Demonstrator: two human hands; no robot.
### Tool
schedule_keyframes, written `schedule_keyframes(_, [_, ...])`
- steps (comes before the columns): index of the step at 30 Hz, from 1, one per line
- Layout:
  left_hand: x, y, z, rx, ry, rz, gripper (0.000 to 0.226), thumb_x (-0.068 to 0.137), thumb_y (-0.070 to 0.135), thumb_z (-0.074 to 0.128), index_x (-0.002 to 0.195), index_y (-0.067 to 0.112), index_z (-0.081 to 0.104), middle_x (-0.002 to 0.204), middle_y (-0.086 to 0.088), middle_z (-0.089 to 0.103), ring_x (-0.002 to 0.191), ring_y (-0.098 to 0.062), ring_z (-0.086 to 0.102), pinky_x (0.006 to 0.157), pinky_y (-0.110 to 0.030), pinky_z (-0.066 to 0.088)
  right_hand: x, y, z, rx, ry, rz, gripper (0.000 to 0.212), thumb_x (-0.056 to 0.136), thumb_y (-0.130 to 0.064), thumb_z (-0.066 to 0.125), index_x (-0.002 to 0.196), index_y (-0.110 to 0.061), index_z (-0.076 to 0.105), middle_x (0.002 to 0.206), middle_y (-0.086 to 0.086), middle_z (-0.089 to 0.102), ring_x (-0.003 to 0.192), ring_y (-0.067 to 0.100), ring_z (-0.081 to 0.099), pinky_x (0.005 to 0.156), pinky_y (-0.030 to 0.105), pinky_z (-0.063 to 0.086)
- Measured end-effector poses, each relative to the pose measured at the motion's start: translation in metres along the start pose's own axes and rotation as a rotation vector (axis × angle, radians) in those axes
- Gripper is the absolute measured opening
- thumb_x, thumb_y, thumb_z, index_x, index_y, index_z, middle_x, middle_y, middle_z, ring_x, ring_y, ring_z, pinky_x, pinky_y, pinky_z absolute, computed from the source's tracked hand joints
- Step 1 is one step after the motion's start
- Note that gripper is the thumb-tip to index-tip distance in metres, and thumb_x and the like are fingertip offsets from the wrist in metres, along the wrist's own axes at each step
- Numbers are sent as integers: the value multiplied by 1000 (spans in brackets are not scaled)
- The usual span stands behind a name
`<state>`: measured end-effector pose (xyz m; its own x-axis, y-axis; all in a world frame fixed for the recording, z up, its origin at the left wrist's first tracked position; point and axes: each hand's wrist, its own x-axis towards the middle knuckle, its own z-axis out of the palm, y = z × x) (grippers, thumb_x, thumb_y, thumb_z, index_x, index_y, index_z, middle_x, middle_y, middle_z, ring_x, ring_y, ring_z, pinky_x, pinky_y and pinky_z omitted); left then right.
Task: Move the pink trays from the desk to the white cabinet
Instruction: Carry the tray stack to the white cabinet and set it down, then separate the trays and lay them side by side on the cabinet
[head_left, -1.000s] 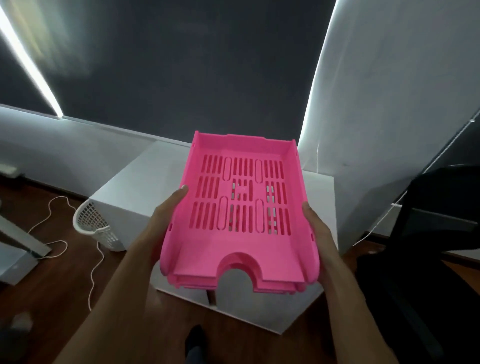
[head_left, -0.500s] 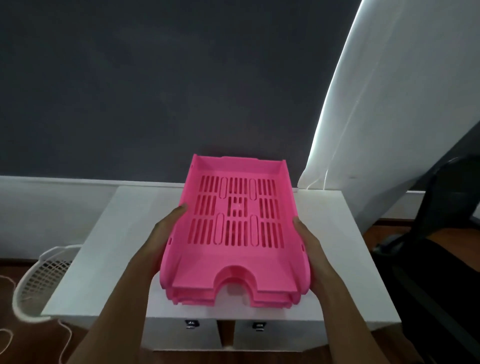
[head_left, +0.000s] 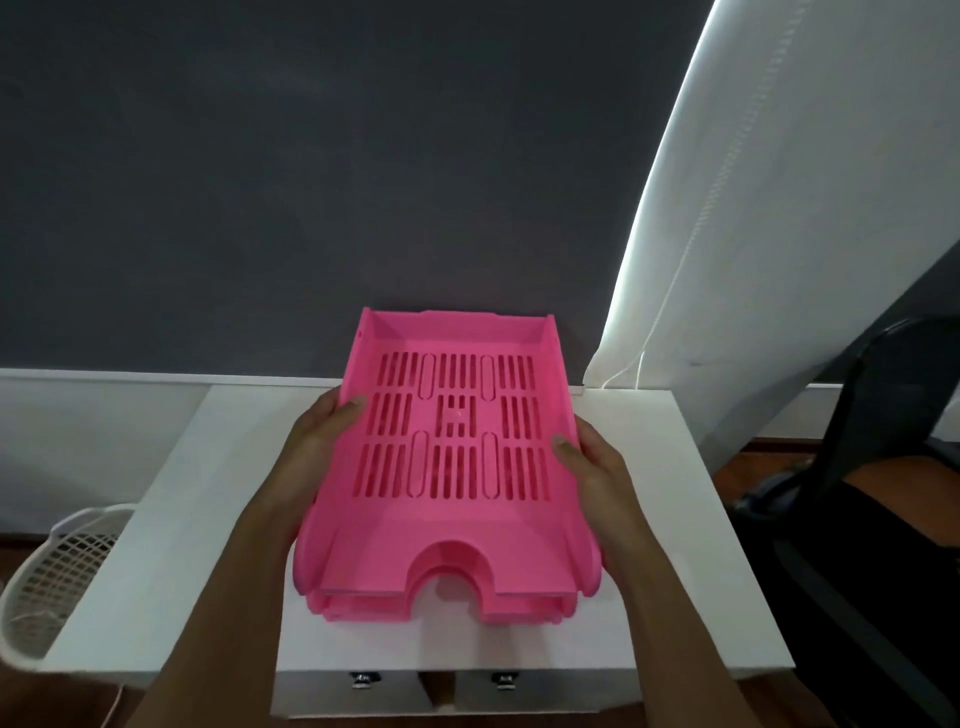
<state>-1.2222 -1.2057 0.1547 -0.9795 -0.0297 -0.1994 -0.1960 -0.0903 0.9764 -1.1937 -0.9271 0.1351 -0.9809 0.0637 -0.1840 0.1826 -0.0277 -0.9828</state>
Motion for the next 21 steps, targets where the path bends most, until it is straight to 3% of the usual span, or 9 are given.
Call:
schedule_keyframes(4, [-12,20,27,-13,31,40,19,98,18,54,105,19,72,88,-4,79,71,-19,76,57,-30,61,-6,-11,-30,24,-8,-29,29,102,-14,50,114,-31,71,103,-2,81,91,19,78,76,35,61])
schedule_keyframes(6, [-16,26,54,-9,16,62,19,98,16,55,109,17,71,88,-3,80,73,-18,77,58,-30,61,-6,-15,-56,53,5,-28,27,101,-14,52,114,-28,72,98,0,81,85,19,78,70,33,61])
schedule_keyframes(9, [-19,22,102,7,-60,74,27,96,18,60,122,17,66,108,-8,78,96,-28,76,76,-41,62,-8,-19,-106,44,65,-19,23,100,-15,55,109,-25,74,93,4,81,77,21,77,65,32,60])
schedule_keyframes(12, [-19,3,145,46,-126,50,41,86,32,69,125,24,63,121,-2,74,114,-24,69,98,-49,54,-16,-19,-161,13,93,0,23,99,-17,56,109,-27,74,95,9,81,78,25,77,70,39,60])
schedule_keyframes(17, [-10,-29,212,160,-172,-3,97,62,72,76,146,35,43,149,7,54,136,-18,51,113,-53,39,-25,-6,-232,-17,123,33,27,98,-22,56,117,-32,71,101,6,80,87,27,78,76,45,59])
schedule_keyframes(18, [-8,-35,224,186,-160,-27,95,63,71,74,145,34,43,147,8,55,134,-17,52,113,-51,39,-23,-2,-243,-31,128,27,27,97,-23,57,118,-34,70,103,4,79,88,26,77,78,46,58])
schedule_keyframes(21, [-9,-43,261,206,-122,-81,56,81,45,70,130,29,49,126,18,60,116,-4,57,110,-37,38,-14,12,-269,-55,128,30,32,98,-23,55,124,-34,69,107,-1,78,94,23,76,81,45,58])
